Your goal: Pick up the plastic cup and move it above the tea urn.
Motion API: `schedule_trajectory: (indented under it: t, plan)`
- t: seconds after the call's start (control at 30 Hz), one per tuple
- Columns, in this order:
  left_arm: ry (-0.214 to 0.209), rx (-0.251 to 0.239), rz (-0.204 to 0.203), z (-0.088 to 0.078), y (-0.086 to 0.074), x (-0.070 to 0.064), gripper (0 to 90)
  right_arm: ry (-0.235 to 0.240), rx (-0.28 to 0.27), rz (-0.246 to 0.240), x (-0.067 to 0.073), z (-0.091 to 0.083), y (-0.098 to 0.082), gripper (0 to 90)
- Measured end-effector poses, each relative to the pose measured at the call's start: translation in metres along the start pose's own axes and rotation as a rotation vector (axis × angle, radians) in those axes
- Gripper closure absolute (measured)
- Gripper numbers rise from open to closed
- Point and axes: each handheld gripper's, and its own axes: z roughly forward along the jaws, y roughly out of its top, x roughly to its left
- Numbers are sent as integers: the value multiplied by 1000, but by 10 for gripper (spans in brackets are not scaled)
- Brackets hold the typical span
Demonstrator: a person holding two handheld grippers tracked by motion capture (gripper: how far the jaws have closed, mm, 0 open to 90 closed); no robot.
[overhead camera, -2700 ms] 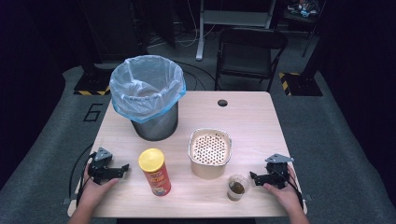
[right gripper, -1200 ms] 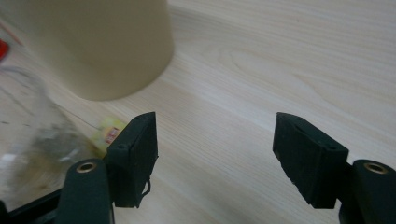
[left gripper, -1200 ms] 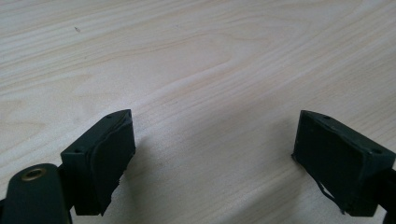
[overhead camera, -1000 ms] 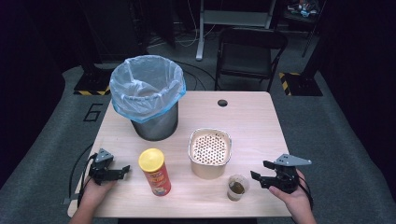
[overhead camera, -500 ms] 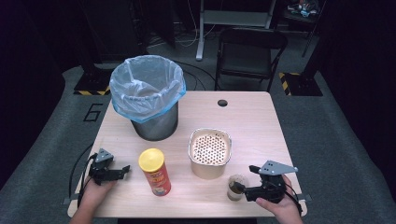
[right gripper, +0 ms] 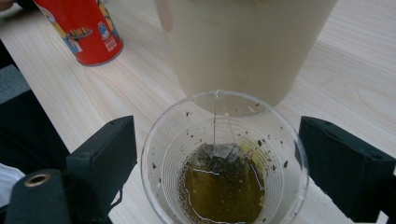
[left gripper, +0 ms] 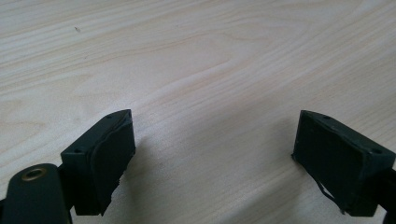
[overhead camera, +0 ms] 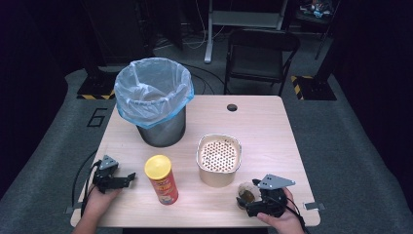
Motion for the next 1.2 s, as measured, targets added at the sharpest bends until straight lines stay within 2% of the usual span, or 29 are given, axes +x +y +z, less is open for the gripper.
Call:
schedule_trajectory:
  t: [0.17,0.37,0.53,0.7,0.97,1.2]
  plan:
    - [0,0,-1,0,0,0,123,-6,15,-2,0,7,-5,121]
    - [0,0,0,0,0,0,123,-31,57,-33,1,18,-14,143]
    - [0,0,0,0,0,0,123,-34,60,-57,2,21,-16,196]
    - [0,0,0,0,0,0,123,-23,36,-53,1,21,-16,270]
    - [0,0,0,0,0,0,123,-12,34,-47,-1,19,-15,283]
    - [0,-1,0,0,0,0,123,-3,41,-76,0,18,-13,300]
